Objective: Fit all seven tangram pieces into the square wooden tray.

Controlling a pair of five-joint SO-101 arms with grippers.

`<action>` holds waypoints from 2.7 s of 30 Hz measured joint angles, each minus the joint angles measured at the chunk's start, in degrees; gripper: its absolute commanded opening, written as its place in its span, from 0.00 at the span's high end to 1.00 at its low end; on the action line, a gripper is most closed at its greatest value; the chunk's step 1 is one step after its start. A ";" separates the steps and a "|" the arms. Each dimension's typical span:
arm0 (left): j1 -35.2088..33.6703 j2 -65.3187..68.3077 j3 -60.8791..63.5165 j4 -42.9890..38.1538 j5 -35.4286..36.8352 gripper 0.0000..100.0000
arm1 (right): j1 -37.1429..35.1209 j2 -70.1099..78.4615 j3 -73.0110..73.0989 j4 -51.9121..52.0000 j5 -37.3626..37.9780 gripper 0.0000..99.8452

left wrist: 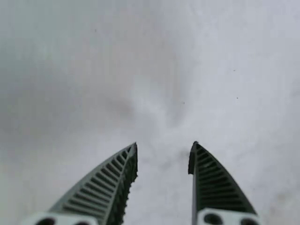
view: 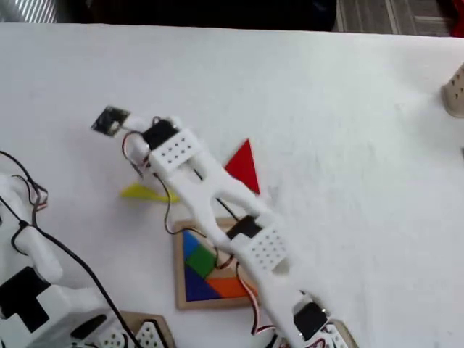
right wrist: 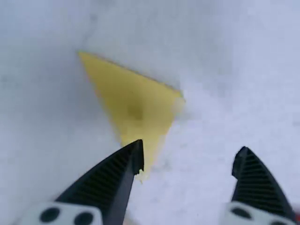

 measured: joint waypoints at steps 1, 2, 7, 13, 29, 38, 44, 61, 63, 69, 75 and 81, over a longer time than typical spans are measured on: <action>0.00 0.00 0.00 0.00 0.00 0.81 | 0.00 1.14 0.00 -1.41 0.79 0.68; 0.00 0.00 0.00 0.00 0.00 0.81 | -0.09 1.93 0.00 -2.73 1.23 0.68; 0.00 0.00 0.00 0.00 0.00 0.81 | -2.37 4.31 -0.18 -5.89 2.55 0.68; 0.00 0.00 0.00 0.00 0.00 0.81 | -3.96 5.19 -0.88 -6.07 7.91 0.68; 1.05 0.00 0.00 0.00 0.00 0.81 | -8.79 5.98 -0.70 1.23 24.09 0.68; 1.14 0.00 0.00 0.00 0.00 0.81 | -9.05 5.98 -0.79 1.58 25.14 0.92; 1.14 0.00 0.00 0.00 0.00 0.81 | -9.05 5.71 -1.41 1.41 25.14 0.98; 1.32 0.09 0.00 0.18 0.00 0.81 | -9.67 6.42 -1.41 2.55 16.00 0.98; 1.32 0.09 0.00 0.18 0.00 0.81 | -9.05 6.51 -1.76 2.55 13.10 0.98; 1.93 0.09 0.00 0.18 0.09 0.81 | -2.29 2.90 -5.98 9.76 0.35 0.98; 3.96 0.09 0.00 0.18 0.00 0.81 | 6.42 -6.24 -5.01 14.59 -5.27 0.98; 3.96 0.09 0.00 0.18 0.00 0.81 | 9.93 -18.37 8.79 14.77 -11.96 0.98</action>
